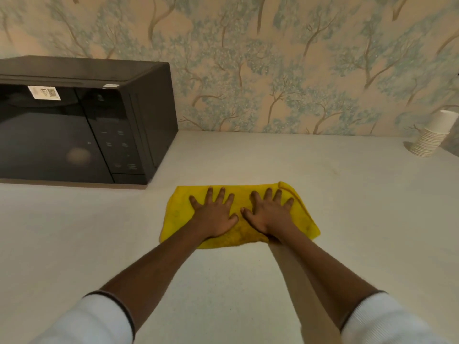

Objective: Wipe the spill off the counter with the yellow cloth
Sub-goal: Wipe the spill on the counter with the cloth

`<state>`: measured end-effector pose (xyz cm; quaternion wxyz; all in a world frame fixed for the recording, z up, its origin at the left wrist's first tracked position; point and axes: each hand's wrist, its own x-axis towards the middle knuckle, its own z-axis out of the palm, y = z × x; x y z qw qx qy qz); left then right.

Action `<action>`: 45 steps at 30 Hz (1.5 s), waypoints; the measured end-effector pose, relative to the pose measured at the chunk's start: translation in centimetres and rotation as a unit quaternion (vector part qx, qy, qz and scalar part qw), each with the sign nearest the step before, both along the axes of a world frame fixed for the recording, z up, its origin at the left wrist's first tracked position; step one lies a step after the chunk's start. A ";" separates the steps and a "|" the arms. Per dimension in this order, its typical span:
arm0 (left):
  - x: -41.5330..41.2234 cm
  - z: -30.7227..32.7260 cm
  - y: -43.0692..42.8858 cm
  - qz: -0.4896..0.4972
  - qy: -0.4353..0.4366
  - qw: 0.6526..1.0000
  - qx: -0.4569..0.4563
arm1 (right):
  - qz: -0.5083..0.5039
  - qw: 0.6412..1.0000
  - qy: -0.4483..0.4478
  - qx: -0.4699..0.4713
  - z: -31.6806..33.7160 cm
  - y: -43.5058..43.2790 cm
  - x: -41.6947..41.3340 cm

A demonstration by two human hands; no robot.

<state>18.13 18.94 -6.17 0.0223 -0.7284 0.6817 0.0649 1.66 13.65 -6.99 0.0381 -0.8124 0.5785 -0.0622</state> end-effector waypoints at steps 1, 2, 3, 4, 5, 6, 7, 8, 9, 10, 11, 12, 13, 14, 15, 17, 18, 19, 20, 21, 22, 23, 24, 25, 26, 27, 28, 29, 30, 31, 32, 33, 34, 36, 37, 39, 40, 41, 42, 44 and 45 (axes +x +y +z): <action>1.2 -0.1 -0.1 0.013 -0.001 1.000 0.002 | 0.012 1.000 0.000 0.003 -0.1 -0.4 1.3; 2.3 -0.1 -0.1 0.026 -0.004 1.000 0.002 | 0.026 1.000 0.002 0.005 -0.2 -0.6 2.5; 3.5 -0.2 0.2 0.037 -0.007 0.999 0.002 | 0.039 0.999 0.005 0.007 -0.2 -0.6 3.7; 4.5 -0.2 0.5 0.047 -0.010 0.999 0.001 | 0.051 0.999 0.008 0.009 -0.3 -0.4 4.8; 5.4 -0.3 1.0 0.055 -0.013 0.998 0.001 | 0.062 0.998 0.012 0.010 -0.4 0.0 5.7; 6.0 -0.4 1.5 0.061 -0.015 0.998 0.002 | 0.071 0.997 0.016 0.011 -0.5 0.5 6.4; 6.4 -0.5 2.1 0.064 -0.017 0.998 0.001 | 0.078 0.997 0.019 0.009 -0.6 1.0 6.8; 6.6 -0.6 2.7 0.064 -0.019 0.998 0.002 | 0.084 0.996 0.022 0.006 -0.6 1.6 7.0; 6.6 -0.6 3.3 0.063 -0.020 0.998 0.003 | 0.091 0.996 0.026 0.003 -0.6 2.2 7.0; 6.5 -0.7 4.0 0.062 -0.022 0.998 0.005 | 0.098 0.995 0.030 0.001 -0.6 3.0 6.9; 6.4 -0.7 4.8 0.060 -0.024 0.998 0.004 | 0.106 0.994 0.032 0.000 -0.5 3.8 6.7; 6.3 -0.7 5.7 0.056 -0.028 0.998 0.001 | 0.113 0.993 0.032 -0.001 -0.4 4.8 6.4; 6.1 -0.7 6.6 0.053 -0.031 0.998 -0.003 | 0.118 0.992 0.032 -0.002 -0.3 5.8 6.2; 5.8 -0.6 7.7 0.052 -0.033 0.998 -0.004 | 0.122 0.992 0.031 -0.002 -0.2 7.0 5.8; 5.4 -0.6 8.9 0.051 -0.034 0.998 -0.004 | 0.124 0.992 0.029 -0.002 -0.1 8.3 5.3; 4.0 -0.7 11.6 0.049 -0.039 0.998 -0.001 | 0.120 0.992 0.024 -0.008 -0.1 11.2 3.8; 3.1 -0.7 13.0 0.045 -0.044 0.998 -0.001 | 0.116 0.993 0.022 -0.013 -0.1 12.7 2.9; 2.1 -0.7 14.3 0.037 -0.049 0.998 -0.003 | 0.109 0.994 0.021 -0.017 0.0 14.2 1.7; 1.1 -0.8 15.5 0.028 -0.053 0.998 -0.006 | 0.103 0.994 0.019 -0.018 0.0 15.7 0.6; 0.2 -0.9 16.6 0.020 -0.055 0.998 -0.011 | 0.097 0.995 0.018 -0.019 0.1 17.0 -0.5; -0.7 -1.0 17.6 0.009 -0.055 0.998 -0.016 | 0.090 0.996 0.018 -0.020 0.2 18.4 -1.6; -1.6 -1.0 18.4 -0.004 -0.056 0.998 -0.020 | 0.083 0.996 0.020 -0.019 0.4 19.6 -2.6; -2.5 -1.1 19.2 -0.017 -0.057 0.998 -0.024 | 0.077 0.997 0.025 -0.018 0.5 20.8 -3.5; -3.3 -1.1 19.9 -0.032 -0.058 0.997 -0.027 | 0.072 0.997 0.030 -0.016 0.5 21.8 -4.4; -4.2 -1.1 20.6 -0.049 -0.057 0.997 -0.025 | 0.068 0.997 0.034 -0.014 0.6 22.8 -5.3; -5.0 -1.2 21.2 -0.068 -0.054 0.996 -0.026 | 0.064 0.997 0.037 -0.013 0.6 23.6 -6.1; -5.7 -1.2 21.7 -0.087 -0.053 0.994 -0.032 | 0.060 0.997 0.038 -0.012 0.7 24.4 -7.0; -6.5 -1.2 22.2 -0.099 -0.052 0.993 -0.037 | 0.056 0.998 0.040 -0.010 0.7 25.1 -7.9; -7.3 -1.1 22.6 -0.105 -0.044 0.993 -0.037 | 0.053 0.998 0.043 -0.008 0.8 25.6 -8.8; -8.2 -0.8 23.0 -0.106 -0.029 0.993 -0.035 | 0.051 0.998 0.046 -0.005 0.8 26.1 -9.7; -9.1 -0.4 23.2 -0.103 -0.016 0.994 -0.031 | 0.047 0.998 0.052 0.000 0.9 26.3 -10.6; -9.9 -0.2 23.3 -0.100 -0.015 0.994 -0.037 | 0.043 0.997 0.058 0.006 1.0 26.3 -11.3; -10.7 -0.4 23.2 -0.100 -0.018 0.994 -0.040 | 0.040 0.997 0.064 0.012 1.1 26.2 -12.1; -12.0 -0.3 22.8 -0.095 -0.018 0.995 -0.033 | 0.040 0.996 0.080 0.025 1.2 25.3 -13.3; -12.6 -0.1 22.4 -0.092 -0.018 0.995 -0.032 | 0.046 0.995 0.086 0.029 1.3 24.6 -13.8; -13.4 0.1 21.5 -0.088 -0.022 0.995 -0.031 | 0.067 0.993 0.092 0.031 1.6 23.0 -14.7; -13.6 0.3 21.0 -0.087 -0.025 0.995 -0.027 | 0.083 0.991 0.099 0.031 1.8 22.1 -14.9; -13.5 0.5 20.6 -0.088 -0.033 0.995 -0.023 | 0.101 0.988 0.109 0.034 1.9 21.1 -15.1; -13.2 0.7 20.1 -0.091 -0.046 0.994 -0.025 | 0.120 0.985 0.118 0.037 2.0 20.0 -15.1; -12.1 1.4 19.2 -0.099 -0.075 0.991 -0.041 | 0.158 0.978 0.127 0.039 2.4 17.9 -14.8; -11.3 1.8 18.8 -0.103 -0.083 0.990 -0.051 | 0.180 0.974 0.131 0.037 2.5 16.8 -14.4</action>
